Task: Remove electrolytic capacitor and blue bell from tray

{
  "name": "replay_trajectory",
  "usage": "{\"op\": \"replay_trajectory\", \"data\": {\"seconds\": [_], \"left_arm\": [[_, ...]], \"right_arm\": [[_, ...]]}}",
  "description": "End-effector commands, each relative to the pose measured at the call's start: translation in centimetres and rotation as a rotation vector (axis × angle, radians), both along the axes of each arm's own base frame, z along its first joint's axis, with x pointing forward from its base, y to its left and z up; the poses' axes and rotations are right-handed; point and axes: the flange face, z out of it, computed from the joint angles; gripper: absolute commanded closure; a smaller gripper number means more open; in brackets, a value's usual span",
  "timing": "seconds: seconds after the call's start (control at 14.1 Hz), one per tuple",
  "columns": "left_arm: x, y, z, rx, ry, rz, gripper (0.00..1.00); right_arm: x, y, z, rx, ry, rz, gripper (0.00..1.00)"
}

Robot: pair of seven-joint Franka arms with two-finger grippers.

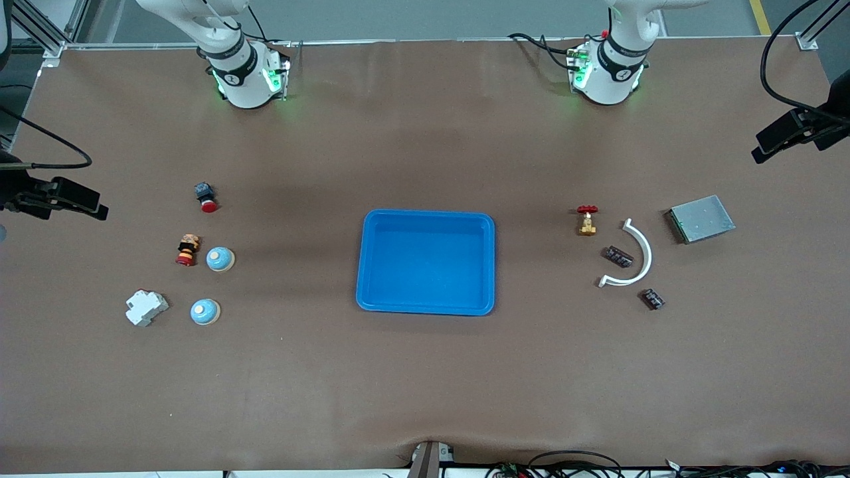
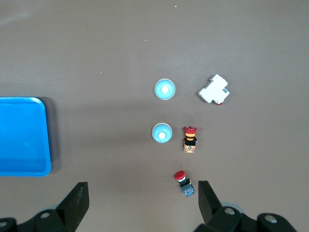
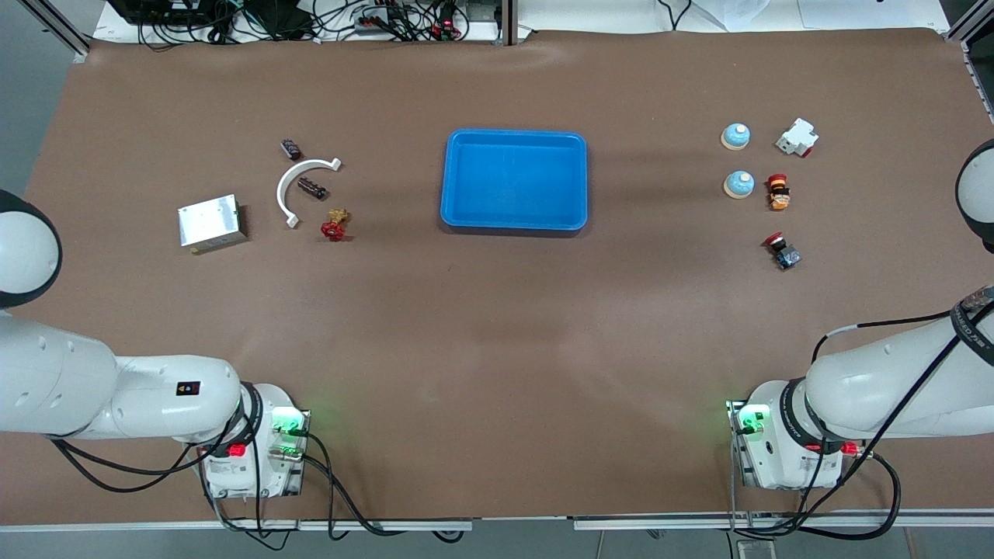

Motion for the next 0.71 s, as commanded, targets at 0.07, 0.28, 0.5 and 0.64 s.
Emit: {"op": "replay_trajectory", "data": {"seconds": [0.07, 0.28, 0.5, 0.64], "left_arm": [[-0.8, 0.0, 0.0, -0.018, 0.007, -0.013, 0.00], [-0.9, -0.2, 0.1, -0.018, 0.007, -0.016, 0.00], [-0.6, -0.4, 0.0, -0.018, 0.007, -0.021, 0.00], [-0.9, -0.4, 0.0, -0.018, 0.018, -0.025, 0.00]], "right_arm": [[-1.2, 0.0, 1.8, -0.003, -0.029, -0.016, 0.00], [-1.4, -0.4, 1.9, -0.008, -0.029, -0.021, 0.00], [-2.1, -0.5, 2.2, -0.009, -0.025, -0.023, 0.00], [-2.7, -0.4, 2.4, -0.012, -0.030, -0.025, 0.00]]}}
